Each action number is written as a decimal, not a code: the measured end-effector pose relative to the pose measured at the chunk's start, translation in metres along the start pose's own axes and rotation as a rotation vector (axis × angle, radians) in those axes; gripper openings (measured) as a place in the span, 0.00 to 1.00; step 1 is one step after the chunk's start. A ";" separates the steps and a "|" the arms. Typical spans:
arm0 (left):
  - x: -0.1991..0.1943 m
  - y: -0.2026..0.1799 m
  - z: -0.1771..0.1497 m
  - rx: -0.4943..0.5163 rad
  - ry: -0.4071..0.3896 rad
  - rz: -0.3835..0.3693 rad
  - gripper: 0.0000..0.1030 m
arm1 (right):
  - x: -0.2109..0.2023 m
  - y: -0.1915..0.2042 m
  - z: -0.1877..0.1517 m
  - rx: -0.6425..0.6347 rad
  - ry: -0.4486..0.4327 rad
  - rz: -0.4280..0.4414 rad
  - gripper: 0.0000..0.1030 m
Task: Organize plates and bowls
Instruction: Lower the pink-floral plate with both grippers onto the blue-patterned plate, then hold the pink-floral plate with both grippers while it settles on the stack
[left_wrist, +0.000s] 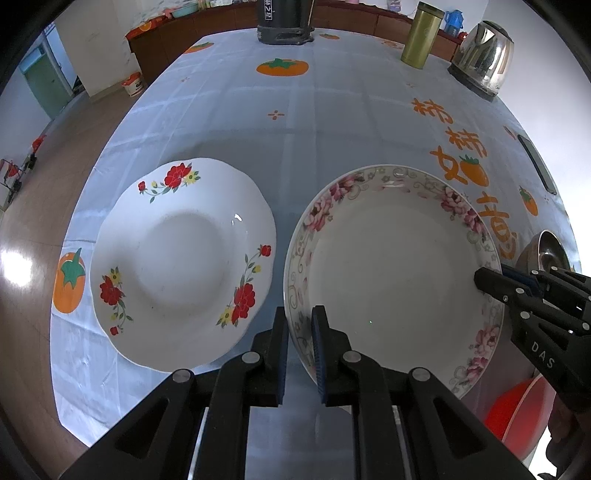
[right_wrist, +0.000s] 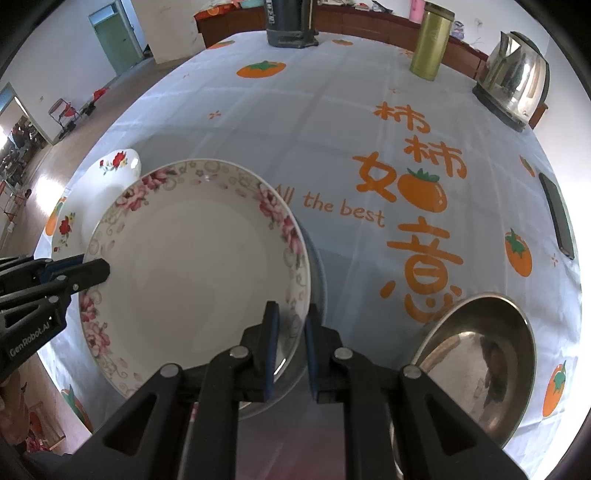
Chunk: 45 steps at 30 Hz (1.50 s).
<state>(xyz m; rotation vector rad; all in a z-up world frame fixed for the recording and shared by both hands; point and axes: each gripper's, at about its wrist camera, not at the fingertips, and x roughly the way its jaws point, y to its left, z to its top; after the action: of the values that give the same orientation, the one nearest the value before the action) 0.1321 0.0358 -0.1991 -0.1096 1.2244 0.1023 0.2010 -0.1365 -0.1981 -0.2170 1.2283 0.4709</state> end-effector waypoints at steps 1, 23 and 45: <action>0.000 0.001 0.000 -0.001 0.001 0.000 0.13 | 0.000 0.000 0.000 -0.001 0.001 0.000 0.13; 0.002 0.001 -0.004 -0.005 -0.014 -0.007 0.13 | 0.004 0.001 -0.001 -0.015 0.002 0.004 0.13; 0.001 0.002 -0.005 -0.007 -0.018 -0.005 0.13 | 0.004 0.002 -0.001 -0.028 -0.002 0.000 0.13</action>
<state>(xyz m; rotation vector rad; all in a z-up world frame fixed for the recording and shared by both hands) 0.1276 0.0373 -0.2017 -0.1179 1.2061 0.1027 0.2004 -0.1337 -0.2022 -0.2402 1.2203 0.4888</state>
